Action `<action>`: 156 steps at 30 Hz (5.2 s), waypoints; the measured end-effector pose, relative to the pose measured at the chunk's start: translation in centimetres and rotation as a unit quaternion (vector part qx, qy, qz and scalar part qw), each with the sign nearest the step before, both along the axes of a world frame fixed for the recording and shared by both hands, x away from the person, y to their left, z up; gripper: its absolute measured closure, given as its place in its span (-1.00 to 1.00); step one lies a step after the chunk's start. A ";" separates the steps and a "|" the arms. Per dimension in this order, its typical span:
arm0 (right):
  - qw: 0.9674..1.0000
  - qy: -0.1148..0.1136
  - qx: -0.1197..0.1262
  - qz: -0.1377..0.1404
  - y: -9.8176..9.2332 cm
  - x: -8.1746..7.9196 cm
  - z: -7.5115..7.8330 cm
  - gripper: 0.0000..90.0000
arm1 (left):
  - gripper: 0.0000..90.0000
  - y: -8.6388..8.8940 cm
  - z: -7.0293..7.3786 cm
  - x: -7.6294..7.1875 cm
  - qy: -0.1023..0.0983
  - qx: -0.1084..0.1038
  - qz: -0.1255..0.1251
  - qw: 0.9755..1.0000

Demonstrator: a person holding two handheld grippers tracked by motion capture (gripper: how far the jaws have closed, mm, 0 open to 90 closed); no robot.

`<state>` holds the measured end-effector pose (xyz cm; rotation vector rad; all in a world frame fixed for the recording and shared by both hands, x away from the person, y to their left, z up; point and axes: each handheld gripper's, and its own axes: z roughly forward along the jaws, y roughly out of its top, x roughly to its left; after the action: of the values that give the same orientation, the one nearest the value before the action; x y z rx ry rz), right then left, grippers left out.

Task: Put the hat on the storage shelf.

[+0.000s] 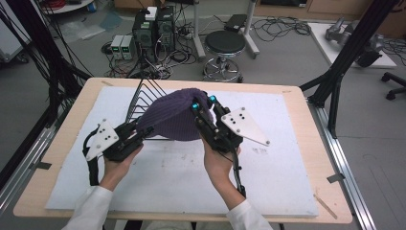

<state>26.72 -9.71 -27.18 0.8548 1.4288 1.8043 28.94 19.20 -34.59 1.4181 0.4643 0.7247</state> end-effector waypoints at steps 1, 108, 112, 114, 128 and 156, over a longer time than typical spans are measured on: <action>1.000 -0.001 0.001 -0.001 0.1 0.1 0.0 0.62 | 0.80 0.2 0.3 0.1 0.004 -0.004 -0.002 1.000; 0.977 0.157 -0.141 -0.027 12.5 10.9 -4.6 0.29 | 0.62 10.4 -6.7 8.9 0.236 -0.048 0.056 0.969; 0.977 0.164 -0.135 -0.024 12.2 10.9 -4.5 0.04 | 0.39 10.2 -6.4 8.6 0.230 -0.047 0.058 0.970; 0.977 0.167 -0.131 -0.023 12.0 10.9 -4.4 -0.05 | 0.26 10.0 -6.2 8.4 0.225 -0.049 0.061 0.971; 0.978 0.172 -0.114 -0.019 11.3 10.7 -4.0 -0.29 | -0.18 10.1 -5.0 7.4 0.187 -0.058 0.074 0.978; 0.995 0.025 -0.008 -0.096 -2.0 5.4 -2.2 -0.63 | -0.45 10.3 -1.9 2.9 0.048 -0.153 0.175 0.972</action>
<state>32.17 -11.73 -29.40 1.0009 1.3416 1.6368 31.82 29.51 -36.47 1.0944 0.8783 0.8267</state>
